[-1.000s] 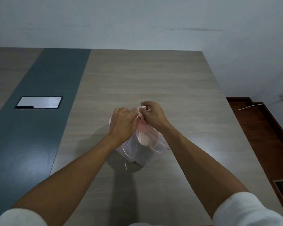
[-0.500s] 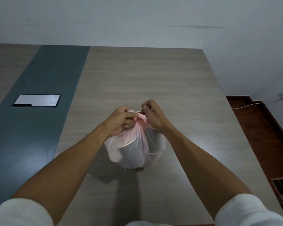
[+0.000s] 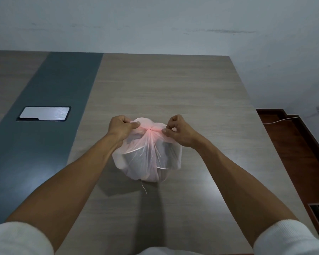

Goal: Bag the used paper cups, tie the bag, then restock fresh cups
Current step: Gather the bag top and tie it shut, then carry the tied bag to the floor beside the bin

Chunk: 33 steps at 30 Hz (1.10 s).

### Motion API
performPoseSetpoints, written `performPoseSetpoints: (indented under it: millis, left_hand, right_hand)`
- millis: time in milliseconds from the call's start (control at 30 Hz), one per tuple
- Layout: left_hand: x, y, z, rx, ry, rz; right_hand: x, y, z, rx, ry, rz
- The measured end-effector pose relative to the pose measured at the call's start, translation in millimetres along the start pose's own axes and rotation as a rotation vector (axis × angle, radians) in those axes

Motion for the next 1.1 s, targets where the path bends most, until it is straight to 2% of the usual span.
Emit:
performPoseSetpoints:
  millis: [200,300,367,500,600,667,833,1100]
  left_hand:
    - [-18,-26,-4,-0.026,0.004,-0.159]
    - [-25,-42,5,0.012,0.004,-0.207]
    - [-28,-58,18,-0.002,-0.003,-0.196]
    - [-35,-102,40,-0.224,0.029,-0.107]
    - [-27,-126,63,-0.465,-0.079,0.084]
    - [-21,-130,72,-0.54,-0.126,0.208]
    - [-15,-101,76,-0.413,-0.128,0.223]
    - [33,-45,75,-0.247,-0.316,0.05]
  right_hand:
    - [12,7,-3,-0.002,0.073,0.13]
    - [20,17,6,0.07,0.156,0.164]
    - [27,30,14,0.16,0.223,0.096]
    - [52,59,29,0.384,0.202,-0.181]
    - [65,67,36,0.369,0.194,-0.316]
    - [68,68,41,0.331,0.203,-0.388]
    - [64,57,64,0.248,0.3,-0.508]
    - [18,61,131,0.268,0.616,-0.555]
Point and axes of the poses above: each hand's wrist, its own z-axis away from the middle knuckle, its own x-axis out of the palm, y = z × x, the point moved 6 cm from there along -z, towards the middle knuckle, and after that the axes turned 1 degree about -z, right-handed, at the moved point
